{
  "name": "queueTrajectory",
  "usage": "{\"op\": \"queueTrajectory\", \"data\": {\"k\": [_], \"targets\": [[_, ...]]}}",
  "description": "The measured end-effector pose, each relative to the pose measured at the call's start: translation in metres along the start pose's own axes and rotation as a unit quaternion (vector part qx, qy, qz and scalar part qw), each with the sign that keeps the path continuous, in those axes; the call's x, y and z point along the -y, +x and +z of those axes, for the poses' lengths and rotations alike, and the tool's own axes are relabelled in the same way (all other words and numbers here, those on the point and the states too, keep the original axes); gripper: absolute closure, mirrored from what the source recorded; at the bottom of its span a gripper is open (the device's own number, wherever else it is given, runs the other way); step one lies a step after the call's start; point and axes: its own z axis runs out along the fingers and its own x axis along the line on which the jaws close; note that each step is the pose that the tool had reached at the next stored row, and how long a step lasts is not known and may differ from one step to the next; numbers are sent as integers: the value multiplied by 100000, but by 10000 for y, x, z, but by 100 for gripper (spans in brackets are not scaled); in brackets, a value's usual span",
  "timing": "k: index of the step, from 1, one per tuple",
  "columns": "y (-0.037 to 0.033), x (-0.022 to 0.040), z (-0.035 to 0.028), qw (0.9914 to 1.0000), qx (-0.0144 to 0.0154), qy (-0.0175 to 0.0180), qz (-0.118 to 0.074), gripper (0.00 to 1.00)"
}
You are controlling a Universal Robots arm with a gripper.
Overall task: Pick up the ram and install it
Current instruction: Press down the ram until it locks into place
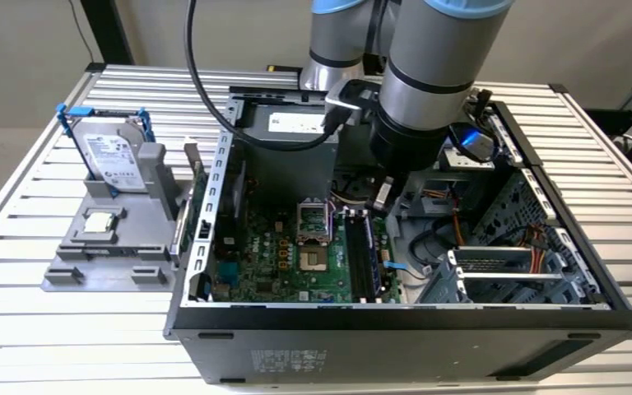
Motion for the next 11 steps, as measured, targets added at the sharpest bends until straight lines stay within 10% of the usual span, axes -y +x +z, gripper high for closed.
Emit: {"op": "queueTrajectory", "data": {"k": [11], "targets": [[4, 2, 0, 99827, 3, -7, -5877, 100]]}}
